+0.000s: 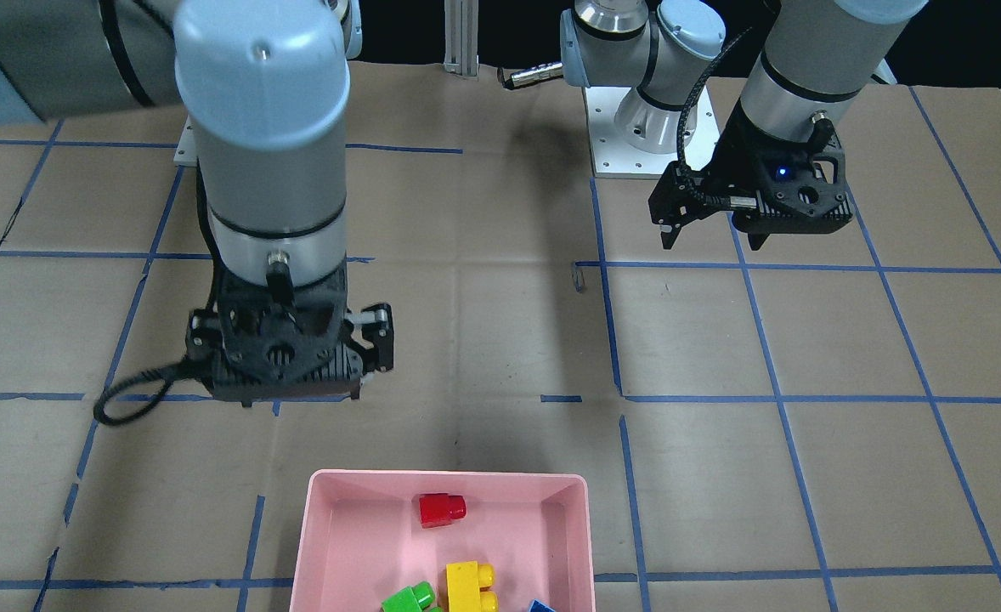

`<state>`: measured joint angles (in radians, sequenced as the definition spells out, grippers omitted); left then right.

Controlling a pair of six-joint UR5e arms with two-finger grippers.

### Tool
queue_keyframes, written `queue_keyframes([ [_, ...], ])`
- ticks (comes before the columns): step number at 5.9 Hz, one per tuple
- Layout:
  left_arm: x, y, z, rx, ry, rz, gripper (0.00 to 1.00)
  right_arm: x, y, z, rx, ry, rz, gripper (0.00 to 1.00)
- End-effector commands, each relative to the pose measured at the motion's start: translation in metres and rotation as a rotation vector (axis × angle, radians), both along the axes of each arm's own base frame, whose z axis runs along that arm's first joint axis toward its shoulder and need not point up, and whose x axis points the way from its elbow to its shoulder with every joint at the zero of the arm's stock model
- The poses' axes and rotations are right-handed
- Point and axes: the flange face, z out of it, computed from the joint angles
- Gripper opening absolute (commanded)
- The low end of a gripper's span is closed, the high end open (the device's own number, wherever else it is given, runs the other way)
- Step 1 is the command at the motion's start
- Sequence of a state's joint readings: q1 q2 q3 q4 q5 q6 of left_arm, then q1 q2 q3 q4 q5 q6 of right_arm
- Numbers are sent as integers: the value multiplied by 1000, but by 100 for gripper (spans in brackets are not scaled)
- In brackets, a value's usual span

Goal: Put all blocks into box

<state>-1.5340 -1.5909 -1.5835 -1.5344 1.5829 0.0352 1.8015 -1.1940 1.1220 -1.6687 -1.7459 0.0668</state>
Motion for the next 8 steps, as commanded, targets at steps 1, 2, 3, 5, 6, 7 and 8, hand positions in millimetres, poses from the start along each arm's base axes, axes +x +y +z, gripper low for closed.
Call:
queue_keyframes([
  [1, 0, 0, 0, -1, 0, 0, 100, -29, 111, 71, -32, -2, -7, 86],
  [2, 0, -1, 0, -1, 0, 1, 100, -55, 174, 43, -26, -3, -37, 87],
  [3, 0, 0, 1, -3, 0, 1, 100, -90, 194, -23, -24, -11, -90, 99],
  [5, 0, 0, 0, 0, 0, -2, 100, -114, 209, -60, 17, -9, -156, 100],
  [6, 0, 0, 0, -1, 0, -2, 100, -113, 209, -52, 10, -23, -155, 100],
  [7, 0, -1, 0, -1, 0, -2, 100, -109, 207, -43, -1, -54, -150, 100],
  [8, 0, -1, 0, -1, 0, -2, 100, -101, 203, -36, 40, -136, -206, 100],
])
